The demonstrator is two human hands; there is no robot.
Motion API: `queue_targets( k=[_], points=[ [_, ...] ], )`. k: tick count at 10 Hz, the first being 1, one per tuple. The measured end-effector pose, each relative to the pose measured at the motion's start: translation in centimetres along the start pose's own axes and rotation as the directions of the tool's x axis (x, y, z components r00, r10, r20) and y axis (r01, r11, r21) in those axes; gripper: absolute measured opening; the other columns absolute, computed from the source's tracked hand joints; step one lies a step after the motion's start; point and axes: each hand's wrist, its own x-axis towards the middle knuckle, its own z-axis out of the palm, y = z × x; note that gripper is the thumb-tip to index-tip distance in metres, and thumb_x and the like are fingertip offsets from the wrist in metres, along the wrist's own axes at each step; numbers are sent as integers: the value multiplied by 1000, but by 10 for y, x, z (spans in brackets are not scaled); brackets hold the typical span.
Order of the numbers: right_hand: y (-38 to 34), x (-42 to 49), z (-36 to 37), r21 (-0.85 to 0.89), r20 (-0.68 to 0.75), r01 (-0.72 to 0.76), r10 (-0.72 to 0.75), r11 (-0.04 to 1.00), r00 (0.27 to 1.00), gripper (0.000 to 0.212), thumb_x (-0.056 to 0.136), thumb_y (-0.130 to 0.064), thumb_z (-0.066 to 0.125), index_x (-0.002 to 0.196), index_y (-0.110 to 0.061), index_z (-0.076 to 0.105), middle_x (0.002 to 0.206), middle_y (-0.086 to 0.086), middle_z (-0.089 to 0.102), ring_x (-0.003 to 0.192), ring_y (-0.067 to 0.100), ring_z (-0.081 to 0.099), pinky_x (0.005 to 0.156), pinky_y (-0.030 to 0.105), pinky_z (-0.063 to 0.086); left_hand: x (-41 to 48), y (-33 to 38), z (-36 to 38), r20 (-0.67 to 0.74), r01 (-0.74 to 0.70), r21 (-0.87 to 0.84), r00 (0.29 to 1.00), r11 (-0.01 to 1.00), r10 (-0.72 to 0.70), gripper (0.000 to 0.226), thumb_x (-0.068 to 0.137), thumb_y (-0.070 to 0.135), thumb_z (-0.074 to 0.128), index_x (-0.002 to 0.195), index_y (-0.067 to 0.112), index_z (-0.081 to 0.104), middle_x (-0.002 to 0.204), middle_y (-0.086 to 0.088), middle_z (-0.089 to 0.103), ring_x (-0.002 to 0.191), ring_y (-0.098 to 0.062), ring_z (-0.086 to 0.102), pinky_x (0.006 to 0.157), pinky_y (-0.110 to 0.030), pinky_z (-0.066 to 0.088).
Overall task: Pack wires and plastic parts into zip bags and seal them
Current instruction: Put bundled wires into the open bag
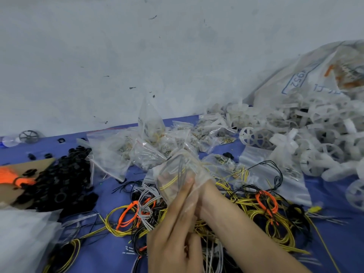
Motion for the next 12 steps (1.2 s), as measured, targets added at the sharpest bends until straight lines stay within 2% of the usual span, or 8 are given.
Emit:
queue_targets(
  k=[2,3,5,7,9,10,11,12],
  points=[
    [-15,-4,4,-104,275,89,-57,991,960,25,91,3,46,71,-10,55,52,0,59,43,9,56,39,18,44,5,-4,0,-110,-60,91,991,994,70,44,93,10,35,130,27,52,150,15,34,108,10,50,71,-3,36],
    [-21,-3,4,-415,277,262,-154,871,949,14,86,3,52,92,2,64,93,21,69,82,29,68,73,35,54,6,-13,2,-182,-32,106,982,994,50,38,93,20,44,128,18,59,152,5,34,117,-2,50,92,-2,32],
    [-48,-8,-9,-806,329,466,-379,365,865,22,94,-14,50,100,-7,70,103,10,70,96,26,65,89,48,50,12,-33,-7,-176,-93,209,976,974,131,43,79,11,67,120,17,60,129,0,50,115,11,42,98,-4,31],
    [-55,-13,-12,-833,424,496,-294,246,857,30,94,0,39,110,-5,64,112,12,67,107,23,61,95,41,48,9,-39,-10,-267,-27,236,959,971,92,20,87,23,56,85,15,74,100,6,61,102,8,51,91,-3,36],
    [-72,-26,-24,-898,428,439,-258,-15,866,24,94,-2,39,82,-8,59,74,-3,59,68,21,59,61,32,45,40,-28,-16,-151,-54,216,985,975,88,7,91,28,50,92,31,56,100,20,53,92,-5,48,83,-8,34],
    [-92,-37,-38,-903,395,429,-410,-10,822,33,95,-10,43,114,-24,66,96,0,71,77,6,66,63,8,46,74,-30,-28,-154,39,198,988,979,-9,7,90,27,55,88,34,55,84,25,51,85,-2,47,77,-2,33],
    [-98,-32,-44,-901,425,417,-448,-123,787,42,89,-3,47,119,-26,65,121,-4,63,104,18,59,71,4,37,100,-37,-39,-127,79,136,990,988,-62,17,90,15,62,87,31,58,87,21,56,80,3,52,70,-1,36],
    [-90,-20,-42,-871,491,377,-552,-314,674,30,87,-7,56,106,-23,71,105,-8,53,105,11,25,86,16,23,105,-45,-42,-109,118,78,988,990,-109,23,90,10,61,83,32,59,88,19,60,83,10,56,67,-5,43]
  ],
)
